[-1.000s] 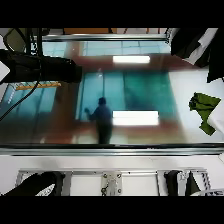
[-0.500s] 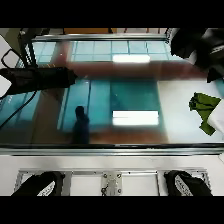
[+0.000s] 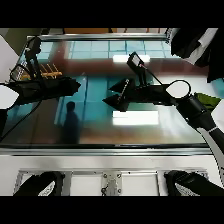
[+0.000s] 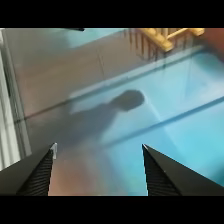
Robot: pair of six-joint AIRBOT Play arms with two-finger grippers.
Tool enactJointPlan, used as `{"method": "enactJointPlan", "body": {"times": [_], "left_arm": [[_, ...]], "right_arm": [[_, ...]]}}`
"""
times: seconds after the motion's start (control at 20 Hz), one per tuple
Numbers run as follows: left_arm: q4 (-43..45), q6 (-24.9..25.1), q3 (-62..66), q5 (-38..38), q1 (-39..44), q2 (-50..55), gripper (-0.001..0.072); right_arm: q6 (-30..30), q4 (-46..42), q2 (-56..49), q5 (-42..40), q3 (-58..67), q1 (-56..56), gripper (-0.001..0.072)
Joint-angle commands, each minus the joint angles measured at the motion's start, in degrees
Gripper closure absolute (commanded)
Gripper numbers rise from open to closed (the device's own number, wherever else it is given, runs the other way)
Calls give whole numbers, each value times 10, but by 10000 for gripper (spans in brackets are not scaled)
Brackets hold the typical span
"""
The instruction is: Fold the clothes and pants, and hang the long-sleeved shirts on hangers.
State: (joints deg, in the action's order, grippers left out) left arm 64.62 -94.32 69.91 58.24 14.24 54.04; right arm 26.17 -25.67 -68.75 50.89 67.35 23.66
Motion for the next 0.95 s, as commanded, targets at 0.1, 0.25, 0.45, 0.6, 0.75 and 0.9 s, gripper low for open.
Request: {"method": "enactJointPlan", "body": {"times": [0.1, 0.25, 0.45, 0.6, 0.75, 0.9], "left_arm": [[-2, 0, -3, -2, 3, -2, 690], [-2, 0, -3, -2, 3, -2, 690], [-2, 0, -3, -3, 3, -2, 690], [-2, 0, -3, -3, 3, -2, 690], [-2, 0, -3, -3, 3, -2, 690], [-2, 0, -3, -3, 3, -2, 690]], "right_arm": [[2, -5, -14, 6, 0, 19, 652], [2, -5, -14, 6, 0, 19, 690], [2, -5, -14, 6, 0, 19, 689], [2, -5, -14, 6, 0, 19, 690], [2, -5, -14, 6, 0, 19, 690], [2, -5, -14, 6, 0, 19, 689]]}}
